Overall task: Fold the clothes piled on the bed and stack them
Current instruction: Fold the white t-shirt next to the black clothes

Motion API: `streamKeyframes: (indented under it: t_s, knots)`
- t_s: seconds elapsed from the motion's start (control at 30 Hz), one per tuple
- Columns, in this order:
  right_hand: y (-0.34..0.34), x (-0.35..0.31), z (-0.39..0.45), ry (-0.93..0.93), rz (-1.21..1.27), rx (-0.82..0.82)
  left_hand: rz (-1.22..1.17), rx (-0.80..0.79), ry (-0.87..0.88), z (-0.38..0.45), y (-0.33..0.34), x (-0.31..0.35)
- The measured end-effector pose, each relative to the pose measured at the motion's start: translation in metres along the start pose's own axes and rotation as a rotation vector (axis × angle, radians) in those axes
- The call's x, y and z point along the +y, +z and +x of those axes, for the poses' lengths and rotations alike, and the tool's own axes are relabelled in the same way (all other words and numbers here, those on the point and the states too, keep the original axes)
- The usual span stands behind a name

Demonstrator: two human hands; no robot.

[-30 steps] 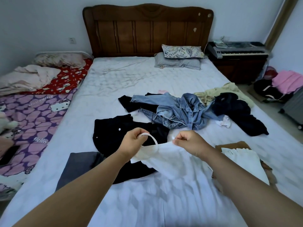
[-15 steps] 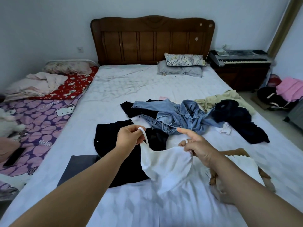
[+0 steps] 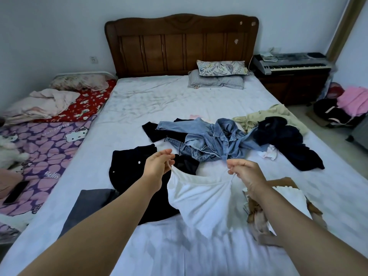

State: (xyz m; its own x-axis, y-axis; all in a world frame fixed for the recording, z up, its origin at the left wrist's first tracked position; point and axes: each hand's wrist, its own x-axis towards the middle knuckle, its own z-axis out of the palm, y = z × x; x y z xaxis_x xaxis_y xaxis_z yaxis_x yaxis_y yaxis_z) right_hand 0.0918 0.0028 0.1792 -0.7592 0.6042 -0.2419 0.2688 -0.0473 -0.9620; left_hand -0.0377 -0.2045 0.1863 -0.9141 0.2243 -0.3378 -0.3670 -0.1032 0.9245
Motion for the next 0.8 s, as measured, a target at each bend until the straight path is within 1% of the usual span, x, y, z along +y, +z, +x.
streamKeyframes:
  t_s: [0.1,0.17,0.23,0.3,0.37,0.47,0.53,0.7,0.73,0.8]
  knots:
    - [-0.01,-0.004,0.011,-0.041,0.023,0.081,0.035,0.011,0.094,0.002,0.013,0.009]
    - [-0.017,-0.005,0.013,-0.07,0.036,0.116,0.113,0.0,0.171,0.002,0.018,0.012]
    - [-0.024,-0.001,0.012,-0.072,0.036,0.115,0.231,-0.022,0.231,0.001,0.021,0.006]
    - [-0.027,0.011,0.004,-0.038,0.014,0.063,0.343,-0.059,0.25,-0.002,0.02,-0.008]
    - [-0.029,0.038,-0.003,0.025,-0.071,-0.001,0.434,-0.11,0.193,-0.006,0.016,-0.033]
    - [-0.03,0.092,-0.016,0.124,-0.272,-0.114,0.538,-0.183,0.04,-0.021,0.004,-0.08]
    - [-0.031,0.133,-0.027,0.233,-0.408,-0.201,0.616,-0.226,-0.072,-0.034,-0.008,-0.121]
    - [-0.032,0.232,-0.06,0.65,-0.603,-0.256,0.803,-0.274,-0.366,-0.073,-0.041,-0.223]
    - [-0.032,0.25,-0.066,0.683,-0.711,-0.302,0.849,-0.266,-0.43,-0.08,-0.047,-0.241]
    - [-0.031,0.274,-0.079,0.651,-0.91,-0.346,0.987,-0.269,-0.511,-0.093,-0.058,-0.268]
